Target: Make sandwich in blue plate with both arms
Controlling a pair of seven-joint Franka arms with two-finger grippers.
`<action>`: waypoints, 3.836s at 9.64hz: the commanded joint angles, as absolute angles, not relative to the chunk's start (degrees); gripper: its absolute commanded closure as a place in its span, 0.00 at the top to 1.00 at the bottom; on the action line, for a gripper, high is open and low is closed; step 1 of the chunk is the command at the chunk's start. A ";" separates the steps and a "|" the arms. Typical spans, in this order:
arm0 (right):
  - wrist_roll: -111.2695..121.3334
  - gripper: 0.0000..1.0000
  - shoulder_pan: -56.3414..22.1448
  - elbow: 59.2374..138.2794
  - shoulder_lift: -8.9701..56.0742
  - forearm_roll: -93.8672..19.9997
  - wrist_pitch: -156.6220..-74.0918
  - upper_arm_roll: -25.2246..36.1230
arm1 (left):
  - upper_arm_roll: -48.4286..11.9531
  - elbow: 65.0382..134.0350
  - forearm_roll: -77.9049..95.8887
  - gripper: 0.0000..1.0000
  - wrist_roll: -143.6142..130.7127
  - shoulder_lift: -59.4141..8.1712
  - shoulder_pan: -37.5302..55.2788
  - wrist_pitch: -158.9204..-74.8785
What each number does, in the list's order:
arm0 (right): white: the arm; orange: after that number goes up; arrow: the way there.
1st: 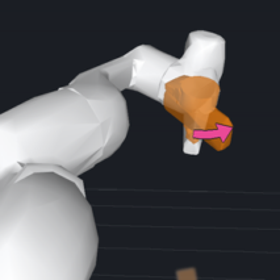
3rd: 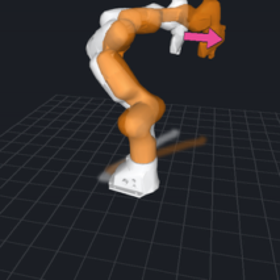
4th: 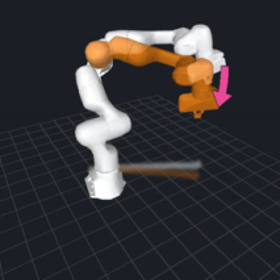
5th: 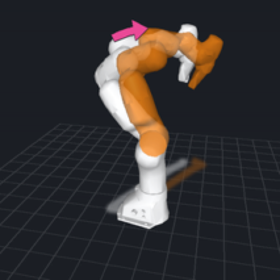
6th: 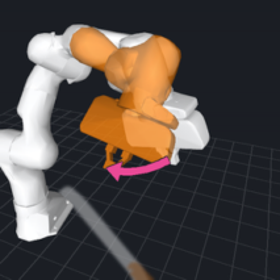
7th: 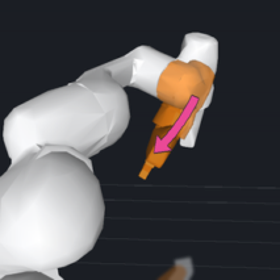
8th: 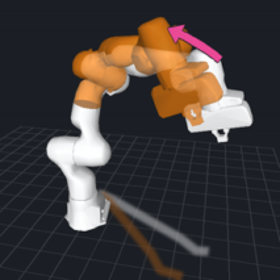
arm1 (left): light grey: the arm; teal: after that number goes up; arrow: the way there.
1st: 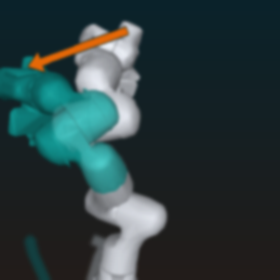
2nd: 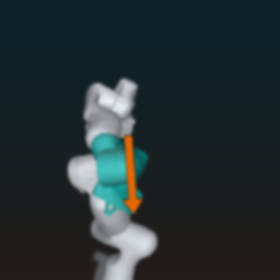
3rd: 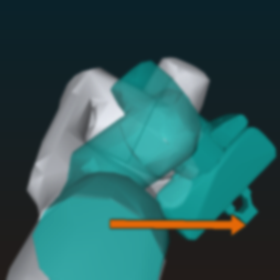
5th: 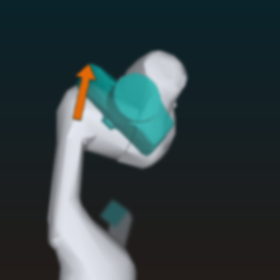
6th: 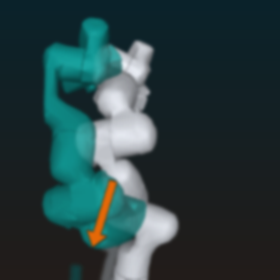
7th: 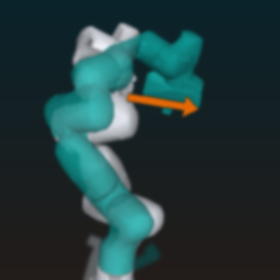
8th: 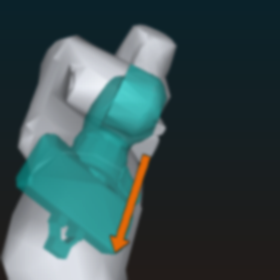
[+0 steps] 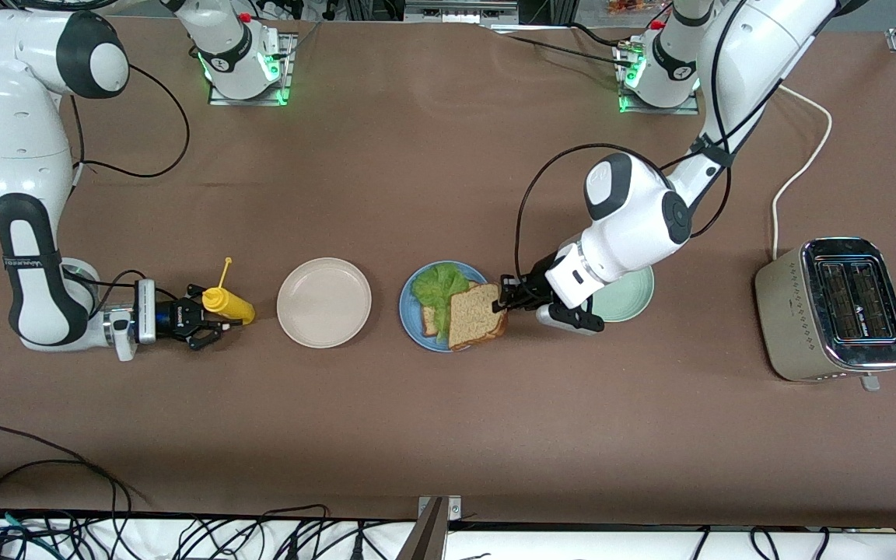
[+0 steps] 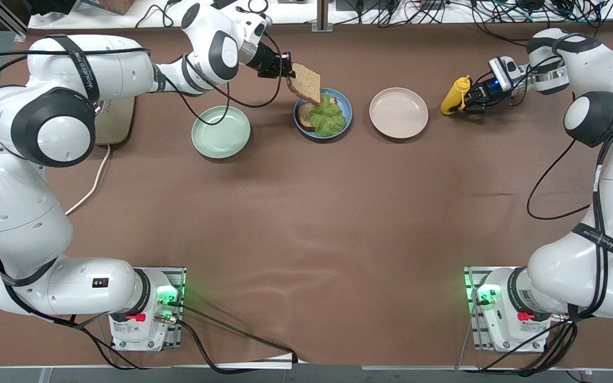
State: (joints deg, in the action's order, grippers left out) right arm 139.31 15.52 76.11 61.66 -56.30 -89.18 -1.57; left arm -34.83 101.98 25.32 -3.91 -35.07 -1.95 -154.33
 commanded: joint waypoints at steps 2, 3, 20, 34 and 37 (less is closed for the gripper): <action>138.87 1.00 16.17 74.09 62.84 -55.02 -89.12 -1.94 | -38.31 98.35 27.16 0.00 -6.74 -38.94 -2.11 -155.30; 138.95 1.00 16.43 74.09 62.58 -54.15 -88.95 -1.85 | -38.93 98.35 27.16 0.00 -8.07 -38.85 -2.11 -155.22; 69.77 1.00 11.61 76.10 30.26 -14.61 -88.94 0.18 | -38.59 101.59 26.46 0.98 -9.84 -40.27 -2.11 -155.04; 6.77 1.00 -1.05 91.67 7.05 -1.06 -93.26 0.88 | -17.86 104.33 0.40 1.00 -8.71 -7.84 -2.11 -114.99; 6.50 1.00 -9.57 91.85 4.92 -0.70 -91.93 8.77 | -12.15 103.02 -3.52 1.00 -0.29 -1.69 -1.93 -106.65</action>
State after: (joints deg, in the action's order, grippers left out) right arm 7.43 -3.75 89.36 7.63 -1.86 -91.90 3.61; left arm -16.06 102.64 -1.80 -6.41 -6.90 -2.42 -112.02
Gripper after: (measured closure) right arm 0.000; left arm 0.000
